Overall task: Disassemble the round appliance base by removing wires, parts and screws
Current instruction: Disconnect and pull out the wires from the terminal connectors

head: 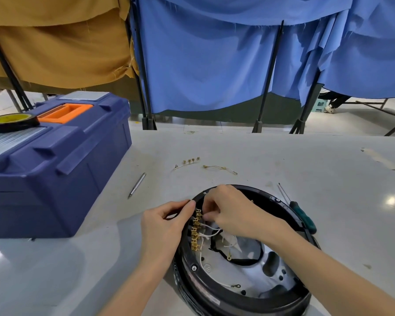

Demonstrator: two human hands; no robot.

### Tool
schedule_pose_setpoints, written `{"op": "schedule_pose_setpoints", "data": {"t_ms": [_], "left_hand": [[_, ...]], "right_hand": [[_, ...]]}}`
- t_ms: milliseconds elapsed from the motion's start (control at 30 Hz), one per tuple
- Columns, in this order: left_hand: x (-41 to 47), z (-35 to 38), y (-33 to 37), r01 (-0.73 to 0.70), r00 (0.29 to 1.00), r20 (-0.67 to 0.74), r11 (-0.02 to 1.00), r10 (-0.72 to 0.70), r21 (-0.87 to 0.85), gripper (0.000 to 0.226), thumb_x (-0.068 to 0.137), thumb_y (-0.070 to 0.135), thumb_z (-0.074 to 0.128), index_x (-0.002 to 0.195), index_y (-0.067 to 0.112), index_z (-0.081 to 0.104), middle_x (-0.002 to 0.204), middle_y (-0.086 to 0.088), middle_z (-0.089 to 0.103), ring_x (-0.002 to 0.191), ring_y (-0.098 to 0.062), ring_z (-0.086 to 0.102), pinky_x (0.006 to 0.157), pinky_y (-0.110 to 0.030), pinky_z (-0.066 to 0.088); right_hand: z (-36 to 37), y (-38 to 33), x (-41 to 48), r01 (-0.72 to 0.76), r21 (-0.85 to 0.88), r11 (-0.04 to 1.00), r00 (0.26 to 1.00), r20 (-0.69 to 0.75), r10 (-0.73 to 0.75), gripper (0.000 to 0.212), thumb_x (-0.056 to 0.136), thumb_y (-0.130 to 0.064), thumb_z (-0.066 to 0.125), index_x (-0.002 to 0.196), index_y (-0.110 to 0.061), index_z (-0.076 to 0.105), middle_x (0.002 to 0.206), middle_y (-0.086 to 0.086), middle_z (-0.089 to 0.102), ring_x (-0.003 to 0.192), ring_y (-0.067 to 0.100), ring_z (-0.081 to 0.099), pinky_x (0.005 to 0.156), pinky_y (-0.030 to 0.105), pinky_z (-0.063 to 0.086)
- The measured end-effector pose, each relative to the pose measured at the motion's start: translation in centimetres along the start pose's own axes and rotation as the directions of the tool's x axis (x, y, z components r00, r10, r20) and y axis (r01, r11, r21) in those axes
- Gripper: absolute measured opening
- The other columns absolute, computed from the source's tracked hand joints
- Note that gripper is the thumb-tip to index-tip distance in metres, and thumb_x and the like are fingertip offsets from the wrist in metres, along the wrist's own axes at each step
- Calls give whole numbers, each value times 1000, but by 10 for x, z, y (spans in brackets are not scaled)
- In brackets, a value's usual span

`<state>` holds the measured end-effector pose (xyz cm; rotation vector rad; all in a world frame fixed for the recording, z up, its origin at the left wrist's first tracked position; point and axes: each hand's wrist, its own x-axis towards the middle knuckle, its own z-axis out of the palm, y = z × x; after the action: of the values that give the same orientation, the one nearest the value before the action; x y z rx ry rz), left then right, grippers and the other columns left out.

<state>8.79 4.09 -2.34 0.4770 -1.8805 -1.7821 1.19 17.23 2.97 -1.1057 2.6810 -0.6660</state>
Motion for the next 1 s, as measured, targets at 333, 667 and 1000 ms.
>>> {"op": "schedule_pose_setpoints", "data": {"t_ms": [333, 667, 1000], "left_hand": [[1, -1, 0, -27, 1000, -7, 1000, 27, 11, 9, 78, 19, 78, 76, 28, 79, 78, 10, 76, 78, -3, 72, 74, -24, 51], [3, 0, -2, -25, 1000, -18, 999, 25, 33, 13, 79, 18, 78, 74, 30, 78, 78, 10, 76, 80, -5, 72, 81, -32, 56], [3, -1, -1, -21, 1000, -15, 999, 21, 32, 11, 80, 18, 77, 76, 28, 79, 79, 9, 77, 82, -9, 72, 85, -38, 57]], "right_hand": [[11, -8, -3, 84, -280, 956, 988, -103, -117, 3, 80, -10, 58, 80, -7, 58, 82, 4, 59, 84, 17, 42, 66, 30, 35], [10, -9, -1, -20, -211, 977, 992, -124, -7, 7, 74, -4, 54, 68, -9, 56, 79, 17, 66, 78, 33, 57, 65, 35, 44], [12, -10, 0, -23, -171, 985, 990, -138, -1, 10, 71, 0, 51, 69, -1, 61, 74, 17, 63, 75, 34, 56, 65, 37, 44]]}}
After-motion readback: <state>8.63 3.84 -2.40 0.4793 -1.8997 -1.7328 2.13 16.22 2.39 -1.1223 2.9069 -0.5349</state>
